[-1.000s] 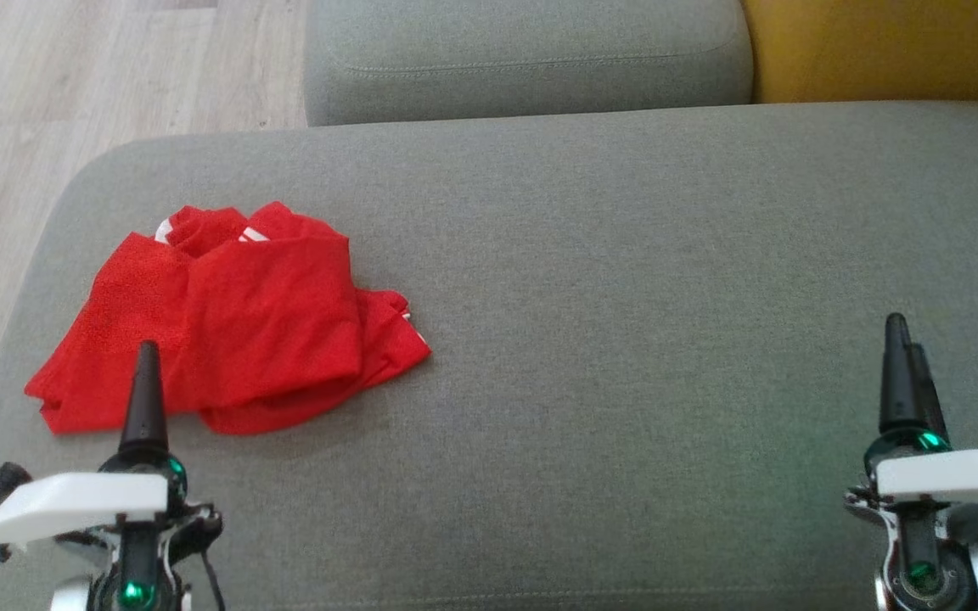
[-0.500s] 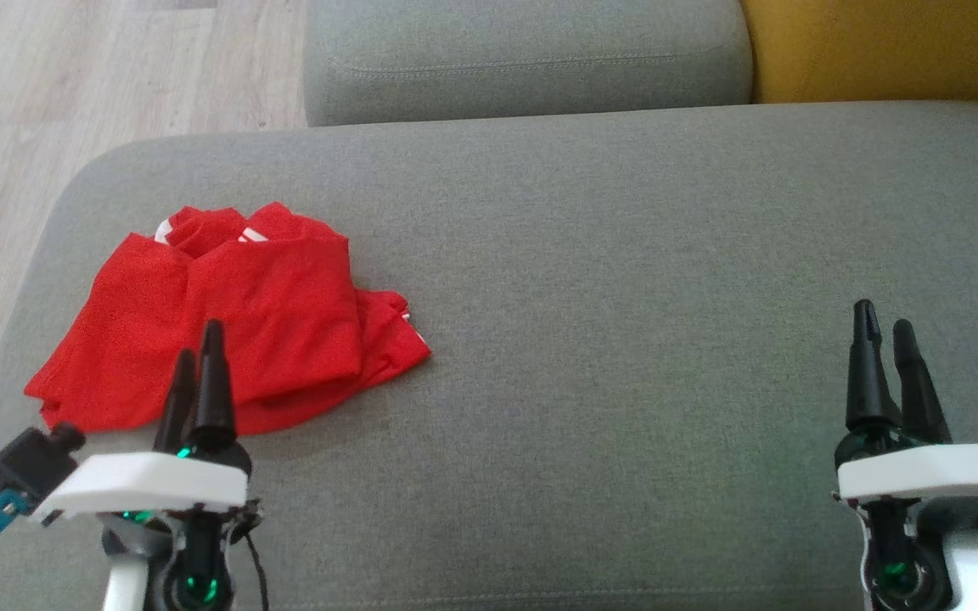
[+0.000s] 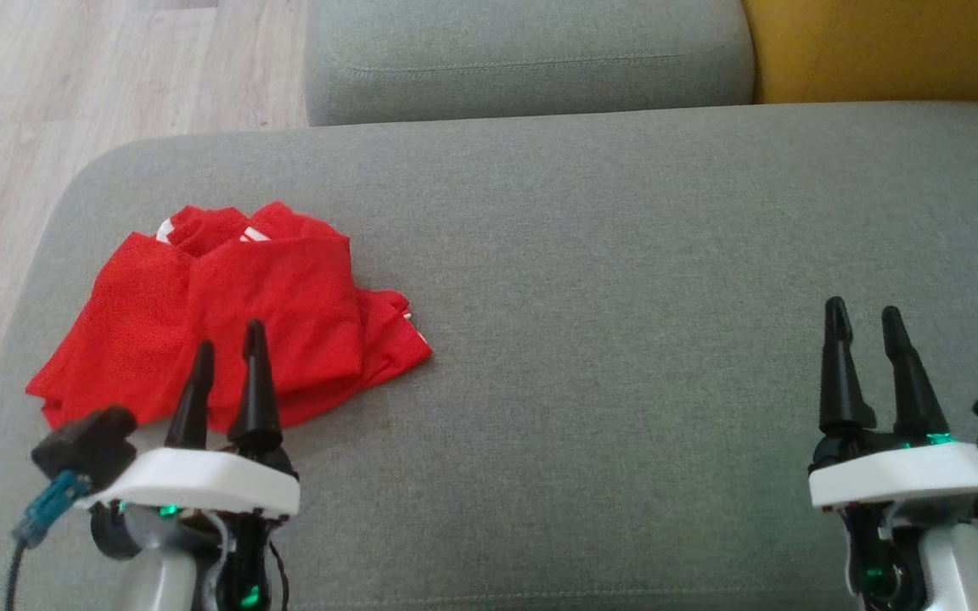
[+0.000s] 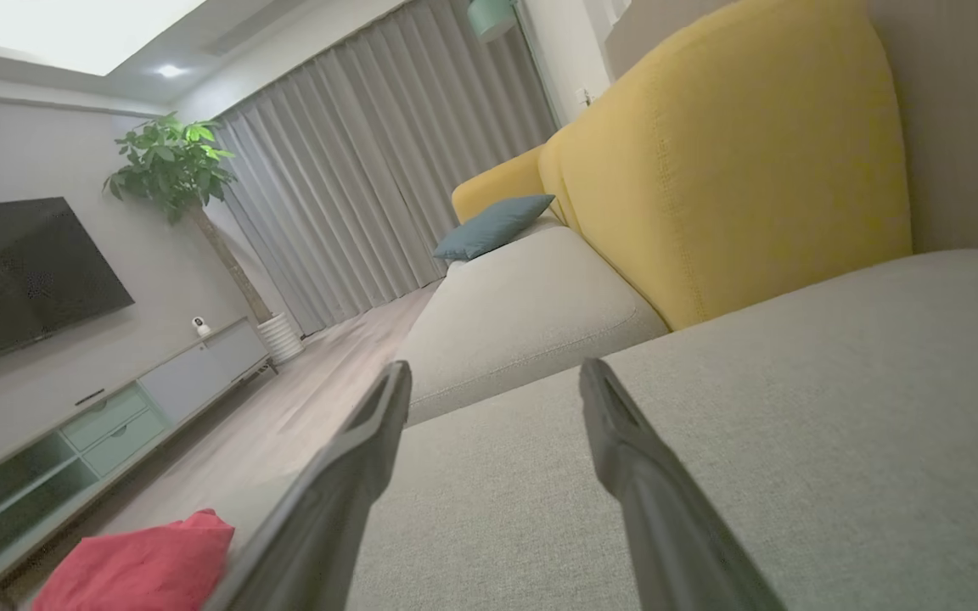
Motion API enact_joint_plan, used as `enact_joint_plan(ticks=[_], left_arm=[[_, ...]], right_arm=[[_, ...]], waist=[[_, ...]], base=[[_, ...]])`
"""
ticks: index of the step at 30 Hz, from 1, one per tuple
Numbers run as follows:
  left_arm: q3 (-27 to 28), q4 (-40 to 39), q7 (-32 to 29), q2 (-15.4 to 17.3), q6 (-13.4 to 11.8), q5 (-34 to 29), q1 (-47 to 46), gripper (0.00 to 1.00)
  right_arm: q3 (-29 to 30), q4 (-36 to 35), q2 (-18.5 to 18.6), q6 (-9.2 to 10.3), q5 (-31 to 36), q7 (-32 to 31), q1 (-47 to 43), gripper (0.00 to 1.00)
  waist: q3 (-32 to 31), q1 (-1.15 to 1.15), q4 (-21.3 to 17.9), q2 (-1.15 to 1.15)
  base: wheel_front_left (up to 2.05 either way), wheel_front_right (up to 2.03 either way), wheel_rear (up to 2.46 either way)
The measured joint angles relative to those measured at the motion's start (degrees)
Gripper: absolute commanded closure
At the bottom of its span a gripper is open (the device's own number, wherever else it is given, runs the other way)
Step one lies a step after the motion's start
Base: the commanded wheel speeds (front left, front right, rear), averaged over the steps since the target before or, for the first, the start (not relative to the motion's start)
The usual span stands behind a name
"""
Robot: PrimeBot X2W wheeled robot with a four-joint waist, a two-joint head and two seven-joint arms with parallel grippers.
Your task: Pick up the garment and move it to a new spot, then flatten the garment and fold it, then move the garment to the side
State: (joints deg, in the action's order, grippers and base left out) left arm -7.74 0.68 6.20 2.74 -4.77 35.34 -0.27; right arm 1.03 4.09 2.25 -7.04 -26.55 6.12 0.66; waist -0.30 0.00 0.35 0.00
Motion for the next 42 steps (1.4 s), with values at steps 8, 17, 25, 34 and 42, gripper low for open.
enact_joint_plan(ticks=[8, 17, 25, 34, 42], left_arm=[[-4.6, -0.15, 1.24, 2.55, -4.24, -7.21, -0.04, 0.0], [-10.82, -0.09, 2.87, 6.11, -9.75, -15.35, -1.33, 0.0], [-16.02, -0.07, 4.07, 8.38, -14.7, -20.11, -2.69, 0.0], [-15.07, -0.24, 5.54, 6.53, -12.37, -15.52, -2.25, 0.0], [-11.03, 0.27, 6.98, 2.9, -6.71, -17.23, -0.31, 0.0]], right_arm=[[-1.03, -0.42, 0.01, 0.0, 6.98, 1.3, -0.02, 0.0], [-2.16, -0.65, 0.03, 0.0, 14.29, 2.54, -0.06, 0.0], [-3.09, -1.54, 0.04, -0.01, 20.69, 4.14, -0.09, 0.0], [-3.3, -1.9, 0.07, -0.01, 18.01, 5.54, -0.35, 0.0], [-4.58, 2.04, 0.08, -0.01, 9.18, 6.83, -1.87, 0.0]], waist=[[-0.01, 0.0, 0.21, 0.0], [-0.13, 0.0, 0.28, 0.0], [-0.21, 0.0, 0.42, 0.0], [-0.3, 0.0, 0.58, 0.0], [-0.61, 0.0, 0.77, 0.0]], base=[[0.0, 0.0, 0.0], [0.0, 0.0, 0.0], [0.0, 0.0, 0.0], [0.0, 0.0, 0.0], [0.0, 0.0, 0.0]])
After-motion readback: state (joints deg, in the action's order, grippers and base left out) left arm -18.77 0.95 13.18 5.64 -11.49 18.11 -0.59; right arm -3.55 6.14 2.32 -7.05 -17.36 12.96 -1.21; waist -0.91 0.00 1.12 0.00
